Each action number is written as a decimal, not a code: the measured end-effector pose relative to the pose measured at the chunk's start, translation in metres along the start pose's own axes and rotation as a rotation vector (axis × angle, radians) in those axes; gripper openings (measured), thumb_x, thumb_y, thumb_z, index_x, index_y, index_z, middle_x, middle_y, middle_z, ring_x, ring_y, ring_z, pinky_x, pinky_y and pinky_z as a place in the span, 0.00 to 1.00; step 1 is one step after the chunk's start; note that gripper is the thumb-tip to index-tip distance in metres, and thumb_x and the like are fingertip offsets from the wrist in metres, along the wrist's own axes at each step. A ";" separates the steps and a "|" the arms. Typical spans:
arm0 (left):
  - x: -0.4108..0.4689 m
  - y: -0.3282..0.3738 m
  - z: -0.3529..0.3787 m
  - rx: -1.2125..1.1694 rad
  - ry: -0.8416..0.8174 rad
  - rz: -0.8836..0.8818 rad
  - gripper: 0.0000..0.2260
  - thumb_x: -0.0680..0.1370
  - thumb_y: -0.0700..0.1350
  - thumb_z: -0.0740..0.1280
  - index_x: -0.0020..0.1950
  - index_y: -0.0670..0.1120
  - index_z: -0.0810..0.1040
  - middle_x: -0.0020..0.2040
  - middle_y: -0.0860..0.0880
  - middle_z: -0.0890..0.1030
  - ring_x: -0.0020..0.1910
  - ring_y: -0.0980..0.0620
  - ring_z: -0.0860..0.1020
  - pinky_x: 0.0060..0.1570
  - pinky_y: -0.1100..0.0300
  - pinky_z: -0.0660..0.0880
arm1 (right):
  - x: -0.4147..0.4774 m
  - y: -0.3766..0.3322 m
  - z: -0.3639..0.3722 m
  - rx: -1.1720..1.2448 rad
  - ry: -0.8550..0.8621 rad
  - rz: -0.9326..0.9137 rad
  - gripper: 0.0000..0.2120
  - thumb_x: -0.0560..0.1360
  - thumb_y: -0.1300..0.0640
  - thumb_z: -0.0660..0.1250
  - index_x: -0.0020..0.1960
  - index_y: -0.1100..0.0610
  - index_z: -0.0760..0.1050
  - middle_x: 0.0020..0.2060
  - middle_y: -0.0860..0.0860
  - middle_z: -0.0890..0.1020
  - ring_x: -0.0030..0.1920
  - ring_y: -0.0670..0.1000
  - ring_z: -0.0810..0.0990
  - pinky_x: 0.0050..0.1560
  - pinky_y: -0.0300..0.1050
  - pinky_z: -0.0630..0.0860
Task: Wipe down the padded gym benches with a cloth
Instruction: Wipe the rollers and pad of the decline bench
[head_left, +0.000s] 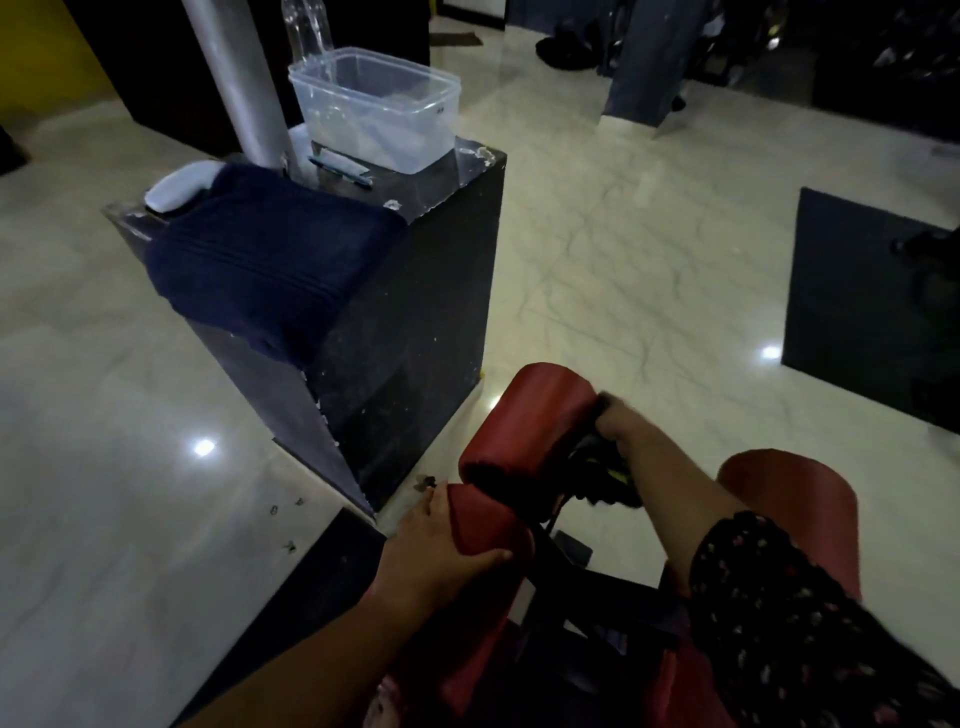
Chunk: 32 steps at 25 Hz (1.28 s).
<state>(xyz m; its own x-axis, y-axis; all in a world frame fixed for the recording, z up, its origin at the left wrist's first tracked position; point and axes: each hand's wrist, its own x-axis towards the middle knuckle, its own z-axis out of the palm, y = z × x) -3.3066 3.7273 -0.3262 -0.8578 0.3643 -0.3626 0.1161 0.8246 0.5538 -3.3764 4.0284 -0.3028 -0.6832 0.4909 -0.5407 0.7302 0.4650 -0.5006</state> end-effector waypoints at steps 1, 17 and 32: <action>0.001 -0.001 0.000 -0.003 0.004 0.009 0.56 0.57 0.82 0.62 0.77 0.53 0.54 0.72 0.50 0.68 0.68 0.48 0.71 0.65 0.48 0.72 | -0.015 0.011 0.009 0.180 -0.059 0.083 0.06 0.78 0.69 0.60 0.51 0.62 0.74 0.45 0.60 0.79 0.42 0.57 0.77 0.52 0.54 0.75; 0.003 -0.004 0.005 0.092 0.047 0.076 0.57 0.61 0.80 0.58 0.79 0.45 0.52 0.75 0.44 0.65 0.72 0.44 0.67 0.67 0.48 0.69 | -0.148 0.059 0.068 -0.225 -0.068 -0.549 0.34 0.70 0.68 0.63 0.72 0.44 0.68 0.71 0.53 0.65 0.68 0.57 0.69 0.70 0.36 0.62; -0.016 -0.007 0.000 0.298 0.025 0.489 0.40 0.70 0.69 0.44 0.80 0.56 0.52 0.81 0.51 0.52 0.79 0.41 0.51 0.74 0.44 0.57 | -0.173 0.087 0.146 0.486 0.086 0.096 0.23 0.72 0.70 0.62 0.65 0.58 0.77 0.56 0.61 0.81 0.52 0.60 0.82 0.57 0.53 0.79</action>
<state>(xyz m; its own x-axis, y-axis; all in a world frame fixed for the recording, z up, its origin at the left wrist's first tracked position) -3.2937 3.7162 -0.3245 -0.6800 0.7267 -0.0972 0.6356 0.6504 0.4159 -3.1943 3.8762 -0.3515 -0.5962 0.5828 -0.5522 0.6937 0.0277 -0.7198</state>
